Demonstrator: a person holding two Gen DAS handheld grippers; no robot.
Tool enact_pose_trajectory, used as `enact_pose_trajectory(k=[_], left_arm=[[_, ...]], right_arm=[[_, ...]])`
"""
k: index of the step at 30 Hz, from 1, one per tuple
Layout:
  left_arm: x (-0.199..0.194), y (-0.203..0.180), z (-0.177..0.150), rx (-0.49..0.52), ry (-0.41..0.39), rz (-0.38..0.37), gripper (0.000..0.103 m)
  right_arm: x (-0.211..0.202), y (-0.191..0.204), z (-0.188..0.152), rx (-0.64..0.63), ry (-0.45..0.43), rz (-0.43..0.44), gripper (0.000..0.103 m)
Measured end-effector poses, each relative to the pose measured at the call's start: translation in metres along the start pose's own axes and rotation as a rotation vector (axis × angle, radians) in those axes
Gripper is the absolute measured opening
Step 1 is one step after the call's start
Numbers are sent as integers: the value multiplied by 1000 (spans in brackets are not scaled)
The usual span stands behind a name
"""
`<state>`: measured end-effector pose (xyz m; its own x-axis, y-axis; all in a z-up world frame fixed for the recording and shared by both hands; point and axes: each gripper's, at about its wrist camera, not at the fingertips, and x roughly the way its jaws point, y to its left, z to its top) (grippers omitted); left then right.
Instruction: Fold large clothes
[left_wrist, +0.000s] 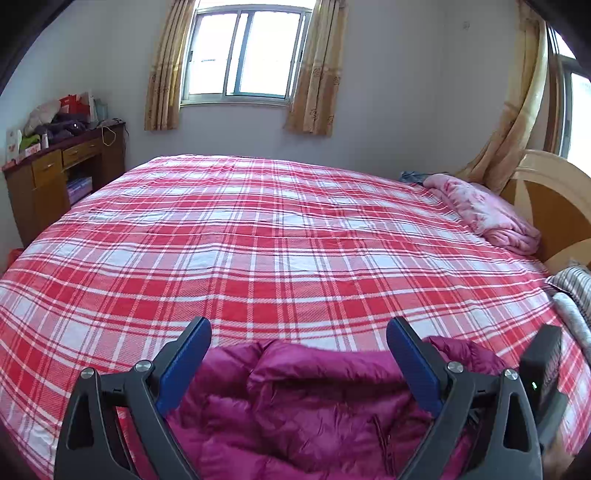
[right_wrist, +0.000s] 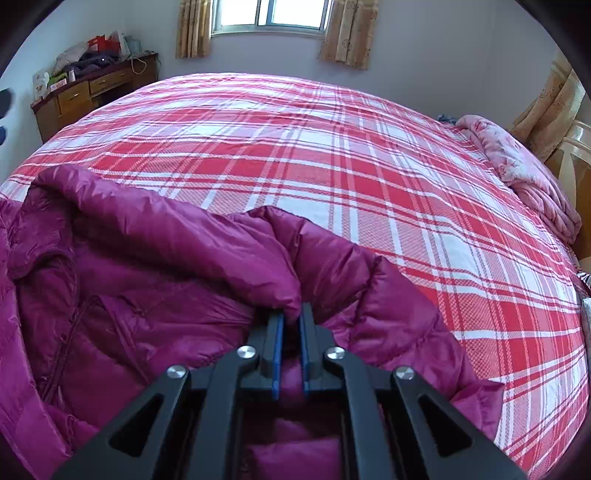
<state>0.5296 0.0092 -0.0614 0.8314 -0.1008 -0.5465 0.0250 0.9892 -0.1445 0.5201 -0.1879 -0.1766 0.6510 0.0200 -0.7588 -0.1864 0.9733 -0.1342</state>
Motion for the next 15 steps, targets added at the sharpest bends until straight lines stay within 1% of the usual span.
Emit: enact_pose_trajectory(k=[2, 5, 8, 10, 12, 15], left_arm=[[16, -11, 0, 27, 9, 43, 96], [44, -20, -13, 62, 93, 119, 96], [59, -17, -37, 80, 172, 172, 96], [69, -8, -52, 56, 235, 185, 96], [78, 2, -61, 8, 280, 172, 96], [81, 2, -65, 2, 289, 172, 96]], right_arm=[[0, -2, -1, 9, -5, 11, 9], [1, -6, -1, 27, -8, 37, 10], [2, -8, -2, 42, -11, 56, 10], [2, -9, -2, 45, -13, 61, 10], [-1, -8, -2, 44, -18, 62, 10], [-16, -12, -3, 66, -49, 101, 12]])
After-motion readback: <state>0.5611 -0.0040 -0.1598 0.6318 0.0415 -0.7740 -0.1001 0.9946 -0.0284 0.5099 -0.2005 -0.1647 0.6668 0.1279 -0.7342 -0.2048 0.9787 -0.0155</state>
